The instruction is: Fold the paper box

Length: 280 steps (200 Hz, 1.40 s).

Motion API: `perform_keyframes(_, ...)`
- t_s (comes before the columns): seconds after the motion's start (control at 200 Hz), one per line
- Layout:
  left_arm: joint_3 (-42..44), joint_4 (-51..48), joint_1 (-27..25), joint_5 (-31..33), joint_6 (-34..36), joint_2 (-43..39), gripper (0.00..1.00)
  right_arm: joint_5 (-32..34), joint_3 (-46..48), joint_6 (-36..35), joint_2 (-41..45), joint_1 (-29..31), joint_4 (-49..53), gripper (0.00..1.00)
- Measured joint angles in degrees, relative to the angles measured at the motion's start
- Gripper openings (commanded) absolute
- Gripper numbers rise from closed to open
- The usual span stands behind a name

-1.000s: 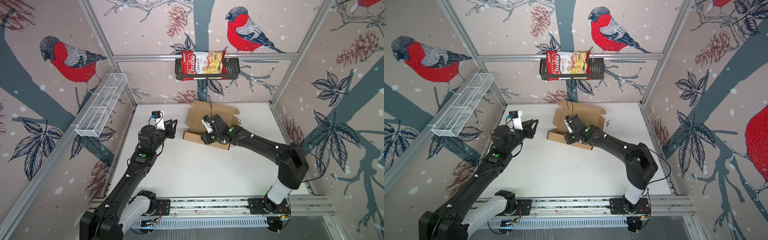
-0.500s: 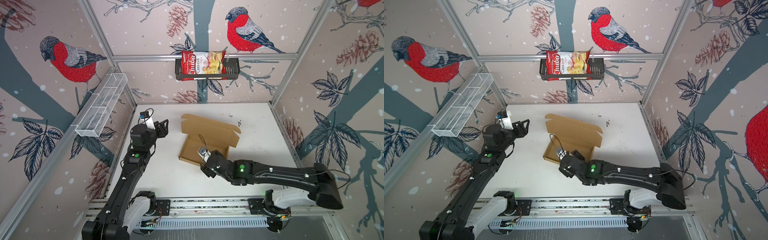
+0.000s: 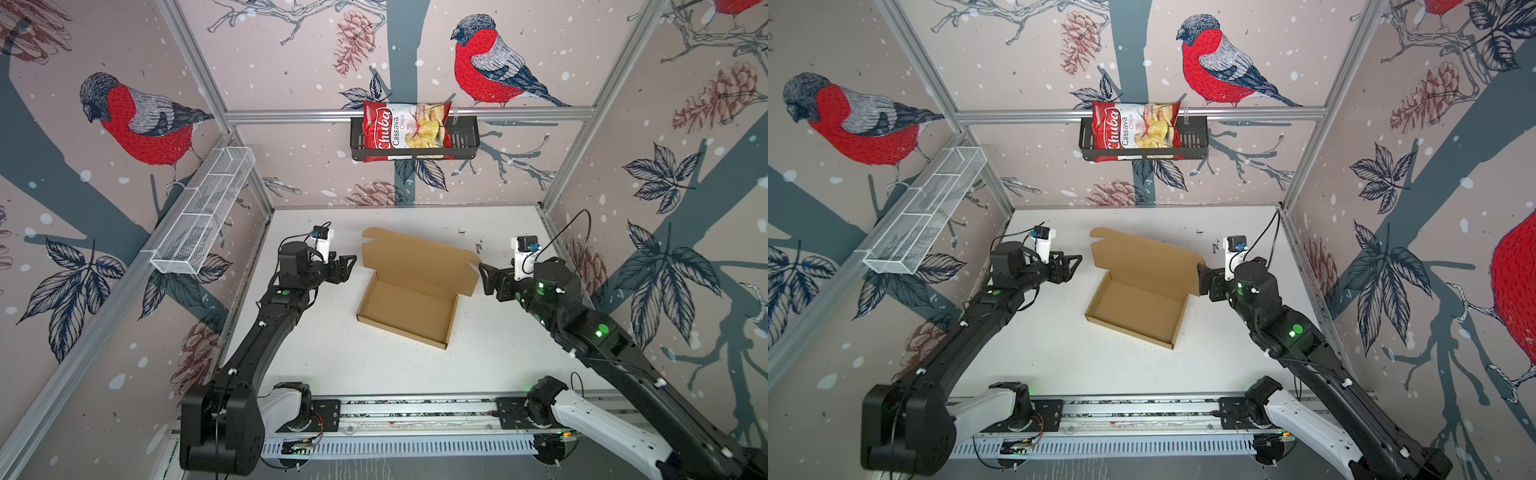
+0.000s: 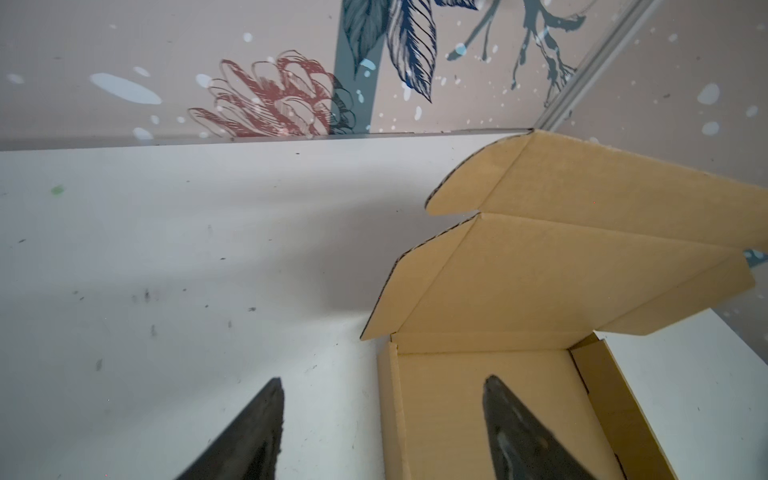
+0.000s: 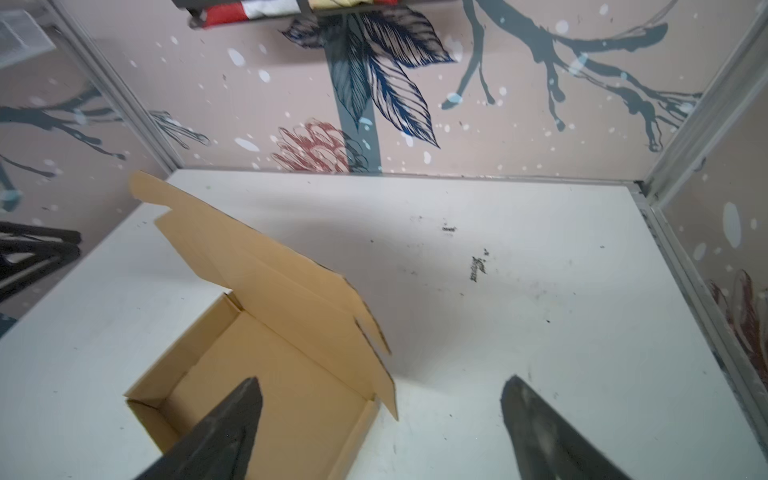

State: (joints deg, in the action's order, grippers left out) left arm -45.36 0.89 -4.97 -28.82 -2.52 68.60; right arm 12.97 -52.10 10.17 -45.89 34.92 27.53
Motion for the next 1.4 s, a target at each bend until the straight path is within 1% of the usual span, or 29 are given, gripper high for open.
perform_keyframes(0.085,-3.5,-1.1,0.1,-2.5,4.0,4.8,0.77,-3.3,1.0,-3.1,-3.5,-2.0,0.2,0.91)
perform_keyframes(0.18,-7.7,-3.3,0.2,-4.4,8.1,9.4,0.77,-5.4,2.2,-6.2,-7.6,-3.8,-0.6,0.90)
perform_keyframes(0.33,-13.1,-7.1,0.3,-7.9,14.1,16.0,0.74,-9.8,4.5,-9.2,-10.1,-8.2,-5.1,0.86)
perform_keyframes(0.5,-18.7,-11.3,0.3,-11.4,19.5,22.6,0.68,-17.7,7.7,-12.3,-11.5,-10.5,-9.5,0.79)
perform_keyframes(0.59,-20.3,-12.3,0.3,-12.9,21.3,24.5,0.64,-20.9,8.6,-14.1,-12.5,-11.3,-11.3,0.75)
perform_keyframes(0.625,-20.5,-12.3,0.3,-13.5,22.0,25.0,0.62,-21.9,8.7,-14.7,-13.0,-11.4,-11.9,0.73)
perform_keyframes(0.69,-20.9,-12.4,0.3,-14.7,22.4,25.8,0.55,-23.5,8.7,-15.2,-13.9,-11.5,-12.9,0.68)
perform_keyframes(0.725,-21.0,-12.3,0.3,-15.2,22.4,26.1,0.50,-24.2,8.7,-15.9,-14.5,-11.5,-13.4,0.64)
perform_keyframes(0.856,-21.5,-12.2,-0.9,-16.6,22.6,26.9,0.36,-25.8,8.5,-16.4,-16.4,-11.6,-13.8,0.47)
perform_keyframes(0.906,-21.5,-12.2,-1.7,-16.8,22.9,27.0,0.28,-26.0,8.5,-16.4,-16.7,-11.6,-13.8,0.41)
perform_keyframes(0.966,-21.4,-12.0,-2.6,-16.7,23.5,27.2,0.20,-26.0,8.6,-16.4,-16.8,-11.5,-13.9,0.36)
perform_keyframes(1.066,-21.4,-11.8,-3.5,-16.8,23.5,27.7,0.00,-25.7,8.8,-16.3,-16.8,-11.3,-14.6,0.28)
perform_keyframes(1.106,-21.4,-11.7,-3.5,-17.2,23.9,27.7,0.00,-25.6,8.9,-16.2,-16.8,-11.2,-15.1,0.24)
perform_keyframes(1.151,-21.4,-11.3,-3.6,-16.2,23.5,27.7,0.00,-25.3,9.1,-16.2,-16.8,-10.9,-15.6,0.20)
perform_keyframes(1.221,-21.0,-10.4,-3.6,-15.5,21.7,27.4,0.00,-24.9,9.4,-15.7,-16.8,-10.2,-16.8,0.15)
perform_keyframes(1.296,-19.7,-9.3,-3.9,-14.5,20.5,26.1,0.00,-23.7,9.5,-14.5,-17.0,-9.4,-17.7,0.13)
perform_keyframes(1.401,-17.4,-6.0,-4.3,-13.2,17.3,23.9,0.00,-21.0,9.6,-13.7,-17.2,-8.4,-19.7,0.13)
